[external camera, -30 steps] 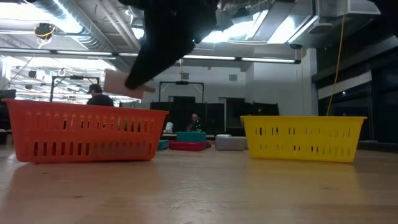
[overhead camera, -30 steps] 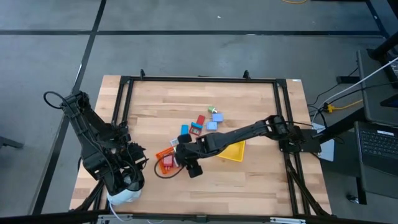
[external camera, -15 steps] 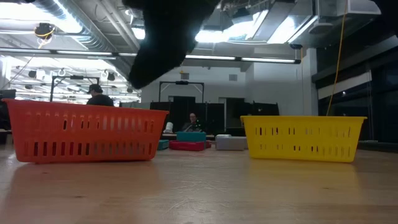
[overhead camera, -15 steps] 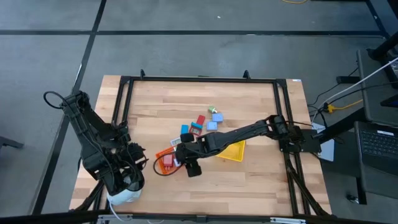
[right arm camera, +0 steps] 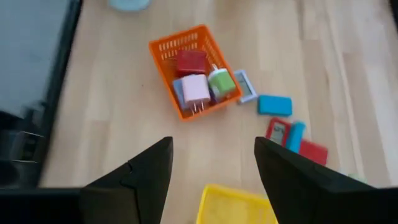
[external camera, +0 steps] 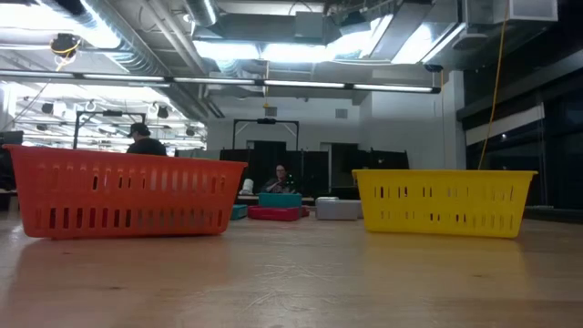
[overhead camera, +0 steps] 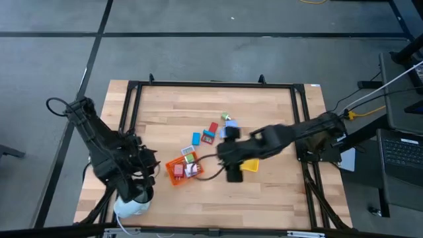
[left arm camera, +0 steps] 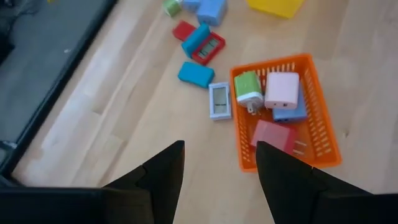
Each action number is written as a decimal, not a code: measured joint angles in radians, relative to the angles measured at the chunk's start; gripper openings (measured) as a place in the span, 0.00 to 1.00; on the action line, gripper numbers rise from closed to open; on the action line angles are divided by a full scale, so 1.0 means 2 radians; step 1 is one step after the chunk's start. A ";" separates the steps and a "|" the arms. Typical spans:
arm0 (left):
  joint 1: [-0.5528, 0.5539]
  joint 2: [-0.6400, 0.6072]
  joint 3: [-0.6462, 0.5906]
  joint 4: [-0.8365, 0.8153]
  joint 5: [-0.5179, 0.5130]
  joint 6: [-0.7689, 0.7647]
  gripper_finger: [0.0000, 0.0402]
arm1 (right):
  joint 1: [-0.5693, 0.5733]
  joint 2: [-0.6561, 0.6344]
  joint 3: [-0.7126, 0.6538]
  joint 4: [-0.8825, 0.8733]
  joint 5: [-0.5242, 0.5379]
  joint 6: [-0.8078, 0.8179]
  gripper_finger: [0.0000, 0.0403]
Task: Pick & Place Office items
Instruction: Put the bottom light violet charger adapter into the orange bin
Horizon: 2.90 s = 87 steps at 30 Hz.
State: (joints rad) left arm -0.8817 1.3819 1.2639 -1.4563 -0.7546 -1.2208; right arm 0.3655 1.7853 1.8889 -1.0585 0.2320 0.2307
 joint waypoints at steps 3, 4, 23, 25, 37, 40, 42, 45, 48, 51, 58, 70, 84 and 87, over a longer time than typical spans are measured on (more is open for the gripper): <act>0.045 0.000 -0.022 0.075 0.034 0.116 0.48 | 0.008 -0.046 0.000 0.000 0.005 0.045 0.57; 0.063 0.000 -0.034 0.111 0.047 0.161 0.48 | 0.012 -0.060 0.000 0.003 0.014 0.056 0.57; 0.497 0.048 -0.086 0.547 0.379 0.706 0.53 | 0.048 -0.139 0.000 -0.059 0.232 0.224 0.57; 0.515 0.071 -0.074 0.549 0.392 0.736 0.56 | 0.048 -0.139 0.000 -0.058 0.246 0.236 0.57; 0.508 0.204 -0.054 0.675 0.348 0.781 0.64 | 0.071 -0.140 0.000 -0.070 0.260 0.293 0.57; 0.510 0.228 -0.053 0.686 0.350 0.759 0.64 | 0.078 -0.141 0.000 -0.077 0.260 0.306 0.57; 0.509 0.243 -0.054 0.700 0.351 0.754 0.64 | 0.082 -0.141 0.000 -0.081 0.263 0.310 0.57; 0.506 0.262 -0.053 0.723 0.349 0.750 0.64 | 0.084 -0.141 0.000 -0.083 0.266 0.313 0.57; 0.507 0.277 -0.054 0.718 0.350 0.735 0.64 | 0.084 -0.142 0.000 -0.083 0.265 0.313 0.57; 0.507 0.285 -0.053 0.729 0.352 0.737 0.64 | 0.084 -0.145 0.000 -0.083 0.266 0.311 0.57; 0.511 0.307 -0.052 0.738 0.353 0.734 0.64 | 0.084 -0.155 0.000 -0.086 0.272 0.309 0.57; 0.535 0.312 -0.053 0.756 0.353 0.721 0.64 | 0.084 -0.159 0.000 -0.086 0.273 0.309 0.57; 0.504 0.305 -0.053 0.722 0.359 0.743 0.64 | 0.084 -0.159 0.000 -0.080 0.269 0.313 0.57; 0.488 0.295 -0.052 0.706 0.353 0.754 0.64 | 0.084 -0.159 0.000 -0.080 0.269 0.317 0.57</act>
State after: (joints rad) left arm 0.0935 1.9711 1.1603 -0.0435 -0.0477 0.2878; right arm 0.5335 1.4681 1.8893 -1.2190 0.7704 0.8639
